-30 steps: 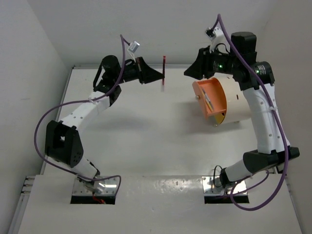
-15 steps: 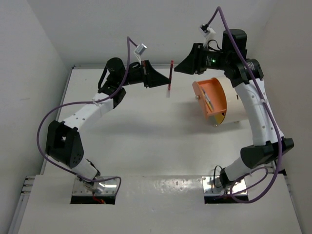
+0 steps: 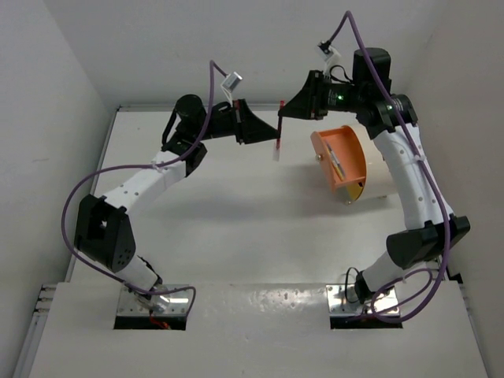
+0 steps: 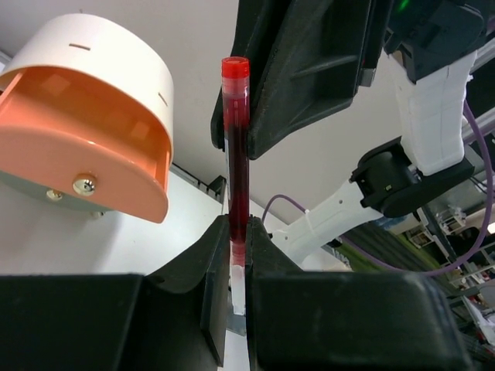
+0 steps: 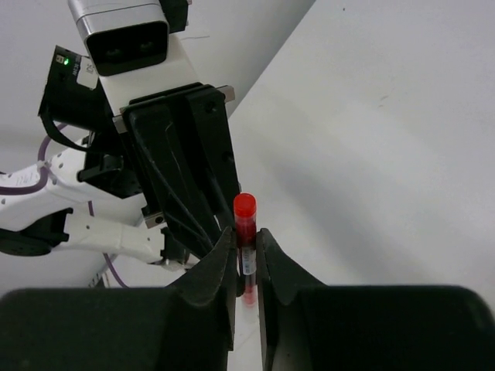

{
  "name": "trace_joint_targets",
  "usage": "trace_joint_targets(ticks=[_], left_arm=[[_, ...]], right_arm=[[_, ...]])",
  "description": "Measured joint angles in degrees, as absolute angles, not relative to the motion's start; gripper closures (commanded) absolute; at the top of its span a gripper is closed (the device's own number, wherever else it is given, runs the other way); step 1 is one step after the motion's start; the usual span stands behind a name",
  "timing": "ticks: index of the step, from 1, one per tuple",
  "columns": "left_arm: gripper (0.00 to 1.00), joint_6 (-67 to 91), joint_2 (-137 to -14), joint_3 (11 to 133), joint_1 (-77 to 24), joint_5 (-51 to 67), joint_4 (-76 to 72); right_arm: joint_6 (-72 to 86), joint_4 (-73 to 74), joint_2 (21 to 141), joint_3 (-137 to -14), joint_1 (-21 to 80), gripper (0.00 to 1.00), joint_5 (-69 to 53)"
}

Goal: Sort the stationery into containers
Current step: Place the pen in the drawer.

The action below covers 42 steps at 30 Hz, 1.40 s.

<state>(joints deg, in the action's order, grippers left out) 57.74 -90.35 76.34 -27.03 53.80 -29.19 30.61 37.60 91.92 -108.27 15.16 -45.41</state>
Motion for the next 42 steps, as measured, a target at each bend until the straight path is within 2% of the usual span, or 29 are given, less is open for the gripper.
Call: trace_joint_targets(ticks=[2,3,4,5,6,14,19,23,33,42], left_arm=[[0.87,57.67,-90.39,76.69,-27.09,53.80,-28.64],[0.77,57.45,-90.54,76.90,-27.09,53.82,-28.27],[0.50,57.10,-90.67,77.23,-27.11,53.82,-27.70],[0.34,56.58,-90.80,77.62,-27.14,53.87,-27.07],[0.01,56.05,-90.94,78.32,-27.20,53.56,-25.80],[0.00,46.09,-91.02,83.72,-22.68,52.16,-10.81],[0.00,38.68,-91.00,84.05,-17.47,51.24,-3.40],[0.00,35.55,-90.94,83.70,-16.84,51.05,-0.84],[0.00,31.97,-90.89,83.05,-16.95,50.46,2.15],[0.00,26.61,-91.42,85.78,-16.95,46.52,12.36]], right_arm=[[30.61,37.47,91.90,-107.96,15.16,0.95,-45.30],[30.48,37.41,91.90,-107.92,15.16,0.97,-45.12],[30.26,37.45,91.90,-107.90,15.14,1.00,-44.91],[30.09,37.65,91.90,-107.90,15.14,1.00,-44.56],[29.61,38.04,91.90,-107.90,15.16,1.00,-44.12],[22.85,45.23,91.70,-110.13,11.09,1.00,-37.93],[14.31,52.21,91.68,-118.48,5.87,1.00,-27.31],[6.74,56.10,91.42,-123.00,5.63,1.00,-18.83],[-9.06,59.72,93.36,-113.45,6.52,1.00,-1.08],[-11.99,59.68,97.06,-108.25,8.29,1.00,2.31]])
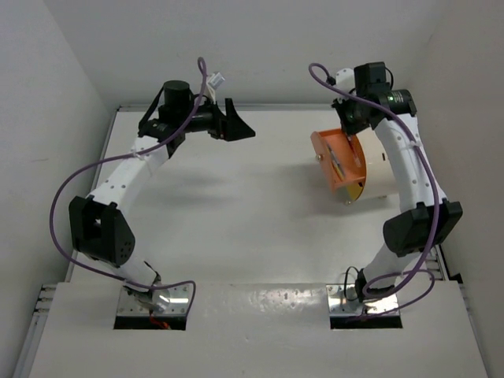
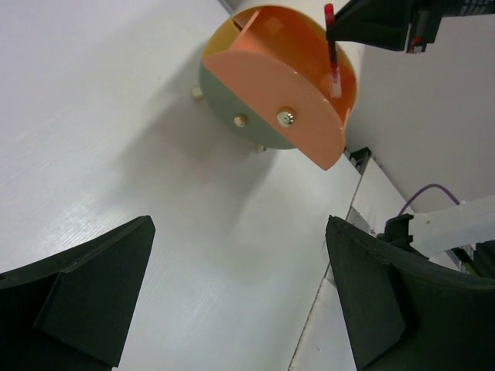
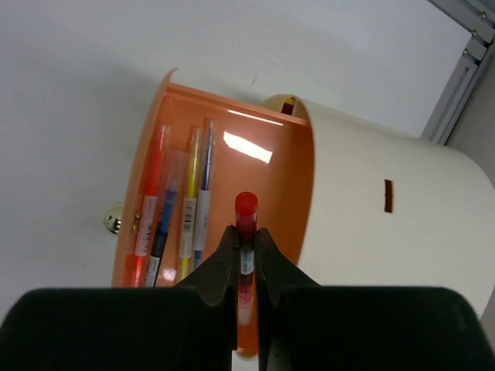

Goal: Sort the stationery into containers
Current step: Place the pen in the drawer, then close the drawer in the storage box.

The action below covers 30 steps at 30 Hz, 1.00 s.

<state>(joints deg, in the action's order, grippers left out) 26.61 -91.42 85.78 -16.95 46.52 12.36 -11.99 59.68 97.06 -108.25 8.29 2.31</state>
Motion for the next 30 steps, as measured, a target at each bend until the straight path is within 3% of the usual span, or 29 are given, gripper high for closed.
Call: trace_joint_targets(ticks=[10,13,14,17,24,30], left_arm=[[0.00,20.78,-92.92,88.40,-16.93,40.14,21.50],[0.00,19.31,-93.41,89.36,-16.93,37.95,23.79],[0.00,18.85,-93.60,89.67,-16.93,37.30,24.36],[0.00,17.87,-94.04,90.50,-16.93,35.24,26.15],[0.00,15.03,-94.15,92.18,-16.82,31.42,28.38],[0.00,12.53,-92.68,93.41,-14.55,27.90,31.18]], right_arm=[[-9.93,63.33,100.88,-109.23,9.52,1.00,4.54],[-9.15,65.36,102.87,-110.43,9.52,0.72,5.61],[-8.71,65.95,103.09,-110.54,9.50,0.50,5.80],[-8.40,68.07,103.18,-111.57,9.52,0.33,5.30],[-5.85,70.37,102.48,-125.19,11.07,0.30,-0.73],[-0.16,62.08,89.91,-119.26,9.63,0.25,-5.02]])
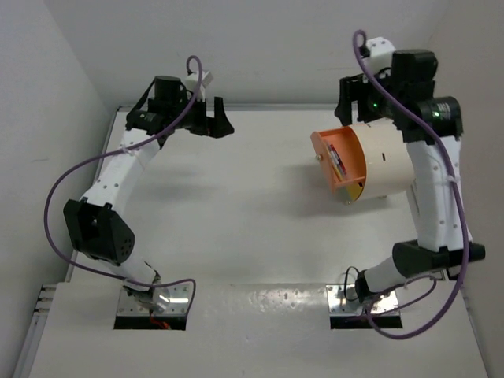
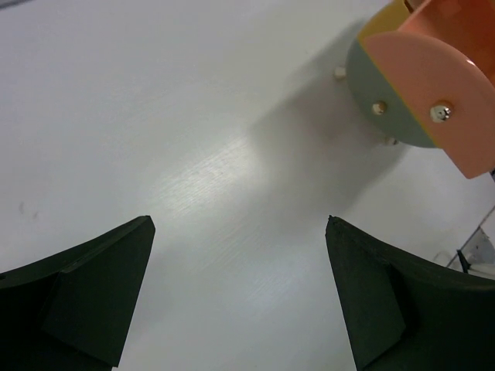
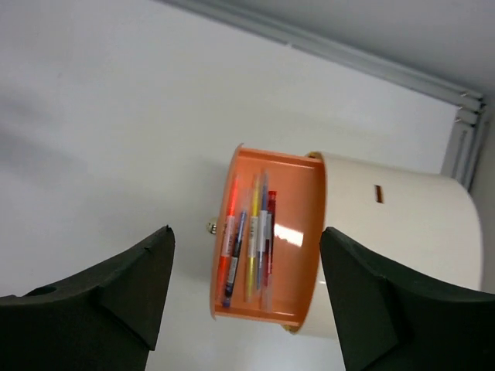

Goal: Sort the stationery into containers
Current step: Close the drawer in the storage box.

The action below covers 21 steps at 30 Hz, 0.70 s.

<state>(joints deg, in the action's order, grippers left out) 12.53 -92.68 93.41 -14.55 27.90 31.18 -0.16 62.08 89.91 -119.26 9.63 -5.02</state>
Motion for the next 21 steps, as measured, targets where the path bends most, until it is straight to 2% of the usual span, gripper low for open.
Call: trace_joint_targets(ticks=[5,6,10,12,15,19,21], left_arm=[[0.00,11.40,-88.27,91.66,-10.13,26.74,31.64],[0.00,11.20,-87.11,90.85,-9.45,26.74,31.62],[0.00,11.16,-82.78,85.84,-8.73,28.64,29.36],[0.00,11.31,-80.31,81.14,-8.91,31.79,25.74],[0.00,13.67,-76.77,72.64,-10.44,35.70,18.61],[0.01,18.22,-77.34,67.20,-16.69,37.98,8.88],[0.06,20.36,-79.02,66.65,-20.51,38.61,4.58]], right_arm=[[2.17,57.54,81.28,-116.60,4.60,0.29,-4.97],[2.42,56.77,80.16,-115.72,3.73,0.35,-4.89],[2.44,56.86,78.87,-112.99,0.84,0.51,-3.22],[2.15,57.87,80.27,-112.97,-1.21,0.53,-2.74],[1.50,59.79,83.50,-112.97,-4.40,0.57,-1.08],[-0.21,62.26,87.33,-112.64,-6.70,0.61,0.89],[-0.99,62.85,88.40,-111.72,-7.57,0.63,1.48]])
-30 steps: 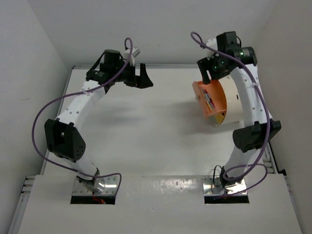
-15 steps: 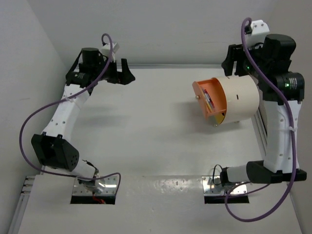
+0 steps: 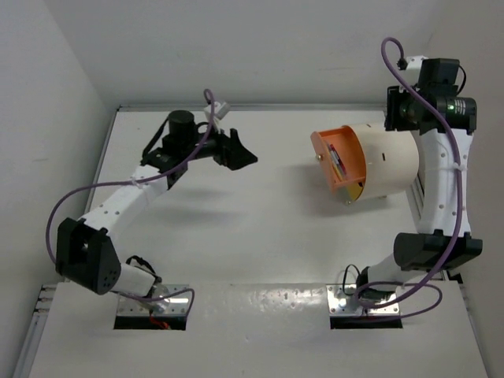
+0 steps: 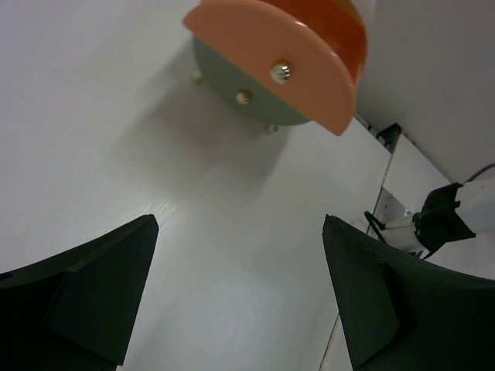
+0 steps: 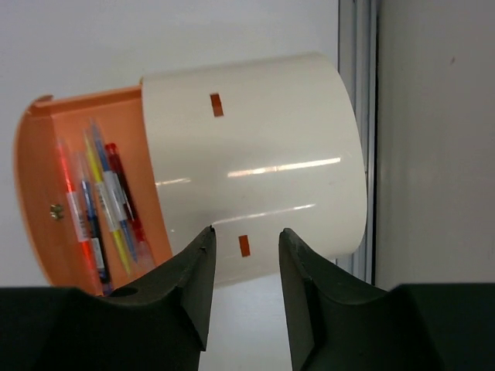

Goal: Sort the stationery into containers
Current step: Close the drawer in the storage box.

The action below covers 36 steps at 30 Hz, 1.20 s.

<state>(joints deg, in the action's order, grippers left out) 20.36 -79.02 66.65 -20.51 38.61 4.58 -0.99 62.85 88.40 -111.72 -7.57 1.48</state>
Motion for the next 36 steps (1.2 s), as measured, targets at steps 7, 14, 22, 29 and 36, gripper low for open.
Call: trace_joint_targets(ticks=[7,14,22,29,36], left_arm=[[0.10,28.84,-90.08,69.67,-29.12,39.20,-8.99],[0.18,33.65,-102.19,78.43,-34.30,37.19,-16.51],[0.47,39.75,-110.91,85.52,-37.19,35.35,-22.59],[0.65,44.73,-115.87,87.22,-37.60,34.89,-26.44],[0.69,46.92,-119.90,91.11,-38.96,35.03,-28.05]], right_arm=[[-3.31,64.34,89.71,-107.37,-10.57,0.62,2.04],[-4.12,66.65,92.95,-106.78,-11.49,0.64,0.60],[-4.10,69.17,96.27,-106.78,-11.49,0.75,-1.83],[-4.12,70.04,96.82,-106.37,-11.49,0.76,-3.18],[-4.54,71.33,96.84,-105.80,-11.49,0.78,-4.89]])
